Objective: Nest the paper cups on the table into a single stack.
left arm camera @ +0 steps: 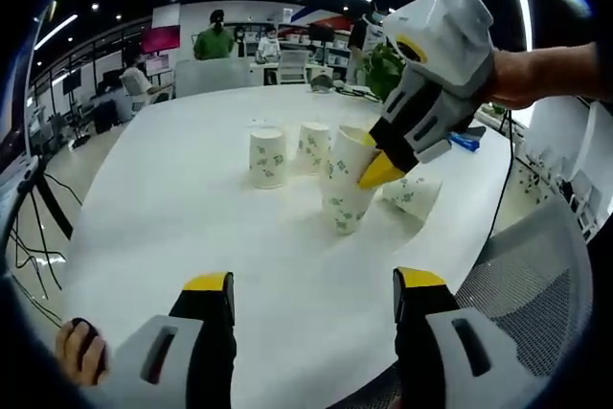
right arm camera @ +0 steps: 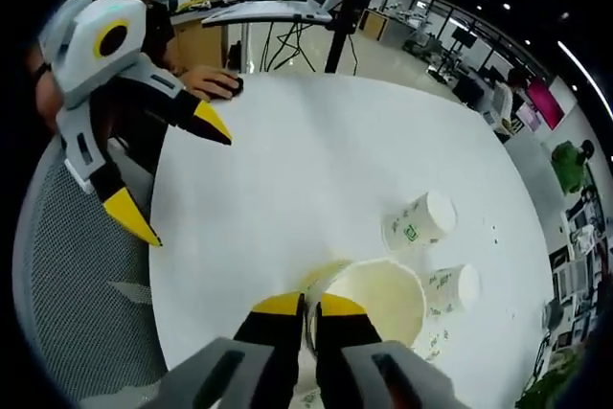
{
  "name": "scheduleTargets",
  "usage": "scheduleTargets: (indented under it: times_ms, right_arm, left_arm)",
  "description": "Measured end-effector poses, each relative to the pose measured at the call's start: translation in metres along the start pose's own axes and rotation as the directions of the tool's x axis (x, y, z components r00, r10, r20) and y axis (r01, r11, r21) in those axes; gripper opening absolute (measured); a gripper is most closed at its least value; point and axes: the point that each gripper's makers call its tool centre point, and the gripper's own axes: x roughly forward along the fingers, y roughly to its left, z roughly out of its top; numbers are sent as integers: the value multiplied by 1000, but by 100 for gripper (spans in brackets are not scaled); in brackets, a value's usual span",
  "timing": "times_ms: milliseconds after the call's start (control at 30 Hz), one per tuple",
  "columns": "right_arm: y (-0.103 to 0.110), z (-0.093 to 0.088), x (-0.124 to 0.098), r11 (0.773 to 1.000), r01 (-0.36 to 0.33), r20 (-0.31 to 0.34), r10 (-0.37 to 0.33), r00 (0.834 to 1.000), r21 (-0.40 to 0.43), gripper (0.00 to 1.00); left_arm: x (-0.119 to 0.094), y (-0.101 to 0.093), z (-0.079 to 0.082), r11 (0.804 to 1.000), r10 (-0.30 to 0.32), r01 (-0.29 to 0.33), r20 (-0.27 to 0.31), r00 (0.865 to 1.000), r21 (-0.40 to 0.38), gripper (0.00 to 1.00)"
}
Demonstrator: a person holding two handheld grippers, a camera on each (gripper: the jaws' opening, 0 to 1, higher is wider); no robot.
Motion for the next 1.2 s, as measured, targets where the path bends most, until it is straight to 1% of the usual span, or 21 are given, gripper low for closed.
scheduleTargets:
  times_ms: [267,433,500,533,667,733,767,800,867,967,1033,1100,1200]
  right_arm:
    - [-2,-1,3,1000,2,6,-2,1000,8,2]
    - [-3,0,0,1000,1,8,-1,1000,-2,5]
    - [-5,3,-3,1000,7,18,-7,1000,4,7]
    - [-6,5,-6,1000,4,32,-4,999,19,7]
    - [-10,19,-18,999,15,80,-18,997,34,10]
    - [-16,30,-24,999,29,117,-33,993,31,14]
    - [-19,34,-26,999,37,134,-39,990,18,17]
    - [-25,40,-29,998,58,152,-59,987,7,21]
    - [-36,47,-32,996,90,165,-92,982,18,27]
    - [-56,53,-30,990,126,185,-135,974,60,33]
    - [-67,55,-27,986,140,188,-154,970,85,40]
    - [-85,57,-20,977,168,180,-190,965,135,46]
    - [-98,58,-13,966,180,166,-211,963,187,53]
  left_arm:
    - [0,0,0,1000,-1,1,-3,1000,1,66]
    - [1,1,-1,1000,1,-1,-4,1000,-1,66]
    - [1,1,-1,1000,0,0,-4,1000,0,66]
    - [1,0,-1,1000,-1,1,-5,1000,1,66]
    - [1,0,-1,1000,-2,2,-8,1000,3,65]
    - [1,-1,-2,1000,-3,3,-11,1000,3,65]
    - [1,-1,-2,1000,-4,4,-11,1000,5,65]
    - [1,-1,-2,1000,-5,5,-11,1000,5,65]
    - [2,-1,-3,1000,-5,6,-13,1000,8,65]
    - [3,-1,-4,1000,-7,7,-14,1000,8,65]
    - [3,0,-4,1000,-7,7,-14,1000,5,65]
    - [2,0,-3,1000,-5,5,-14,1000,0,65]
    - [2,1,-4,1000,-3,3,-15,1000,-4,65]
